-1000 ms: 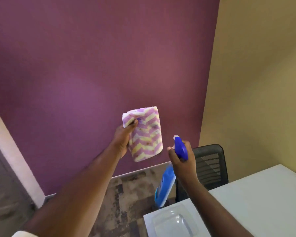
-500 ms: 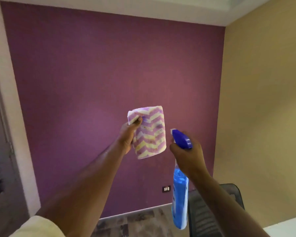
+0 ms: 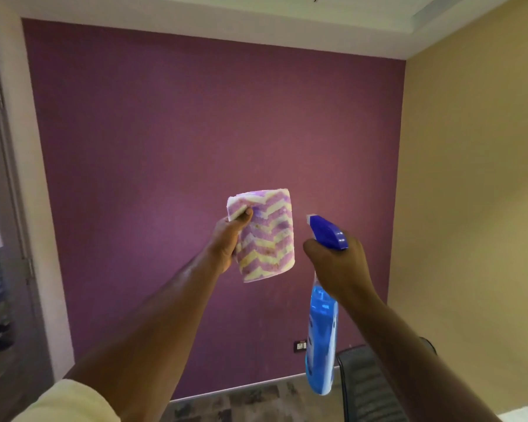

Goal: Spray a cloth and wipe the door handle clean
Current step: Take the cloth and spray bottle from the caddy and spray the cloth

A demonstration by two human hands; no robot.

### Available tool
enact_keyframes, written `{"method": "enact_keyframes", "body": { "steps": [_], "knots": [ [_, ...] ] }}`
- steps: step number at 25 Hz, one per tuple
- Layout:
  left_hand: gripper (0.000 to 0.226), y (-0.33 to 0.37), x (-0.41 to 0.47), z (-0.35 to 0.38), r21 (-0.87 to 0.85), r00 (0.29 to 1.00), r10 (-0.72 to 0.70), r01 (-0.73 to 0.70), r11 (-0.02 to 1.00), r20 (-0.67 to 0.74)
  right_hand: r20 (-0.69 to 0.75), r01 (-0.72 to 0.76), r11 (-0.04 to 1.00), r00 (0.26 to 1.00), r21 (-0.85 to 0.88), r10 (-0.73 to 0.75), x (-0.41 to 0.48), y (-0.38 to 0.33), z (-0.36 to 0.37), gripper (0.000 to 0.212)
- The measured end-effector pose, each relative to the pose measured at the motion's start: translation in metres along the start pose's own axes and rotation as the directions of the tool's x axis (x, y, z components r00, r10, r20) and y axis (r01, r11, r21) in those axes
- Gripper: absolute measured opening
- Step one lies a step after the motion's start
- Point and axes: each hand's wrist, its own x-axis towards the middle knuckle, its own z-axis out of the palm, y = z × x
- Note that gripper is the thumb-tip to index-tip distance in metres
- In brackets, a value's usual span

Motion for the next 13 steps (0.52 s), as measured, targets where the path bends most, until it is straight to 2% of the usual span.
{"method": "enact_keyframes", "body": {
  "steps": [6, 9, 13],
  "knots": [
    [0.059, -0.002, 0.0, -0.001, -0.006, 1.0, -0.006, 0.006, 1.0, 0.009, 0.017, 0.025, 0.999, 1.0, -0.026, -0.025, 0.002, 0.001, 0.001, 0.025],
    [0.061, -0.002, 0.0, -0.001, -0.016, 1.0, 0.001, -0.001, 1.0, 0.009, 0.02, 0.068, 0.995, 0.998, -0.074, -0.067, -0.001, 0.005, 0.002, 0.016],
    [0.064, -0.001, 0.002, -0.001, -0.02, 1.0, -0.001, 0.001, 1.0, 0.005, 0.046, 0.04, 0.994, 0.998, -0.103, -0.036, -0.011, 0.02, 0.003, 0.017]
  ]
}}
